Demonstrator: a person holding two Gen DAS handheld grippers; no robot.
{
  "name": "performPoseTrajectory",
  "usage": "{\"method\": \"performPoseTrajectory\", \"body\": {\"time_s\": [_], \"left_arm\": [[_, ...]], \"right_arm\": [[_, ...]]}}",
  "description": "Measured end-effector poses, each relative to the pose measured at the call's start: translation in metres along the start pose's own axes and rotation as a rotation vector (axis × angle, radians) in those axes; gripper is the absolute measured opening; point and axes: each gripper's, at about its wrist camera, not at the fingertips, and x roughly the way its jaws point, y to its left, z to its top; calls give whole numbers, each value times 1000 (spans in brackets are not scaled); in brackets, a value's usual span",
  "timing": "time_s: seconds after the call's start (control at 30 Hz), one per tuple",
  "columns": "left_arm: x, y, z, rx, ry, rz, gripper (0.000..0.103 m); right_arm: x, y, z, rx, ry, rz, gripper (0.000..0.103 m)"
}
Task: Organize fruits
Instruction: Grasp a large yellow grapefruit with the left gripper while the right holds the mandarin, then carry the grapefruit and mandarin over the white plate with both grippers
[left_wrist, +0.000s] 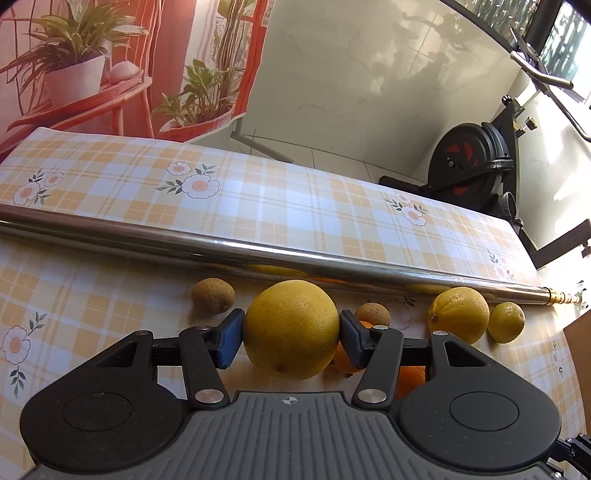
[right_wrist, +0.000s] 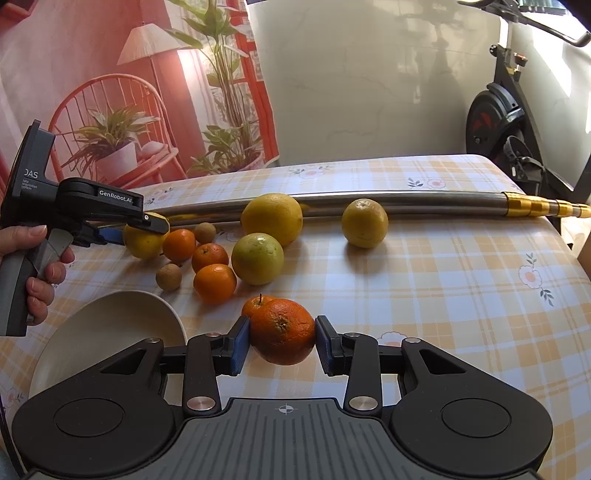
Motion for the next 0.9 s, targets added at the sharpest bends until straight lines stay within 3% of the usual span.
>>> {"method": "performPoseTrajectory", "body": {"time_s": [0.2,0.57,0.9], "left_arm": [[-39,-3,-9,27,-43,-13,58],[-103,-2,-70,46,-42,-20,58],[-123,-4,-107,103,-44,-14,58]], "right_arm": [[-5,5,3,4,-17,15,34],[-19,31,2,-55,-13,59,34],[-21,66,-12,-140,59,126,34]]}}
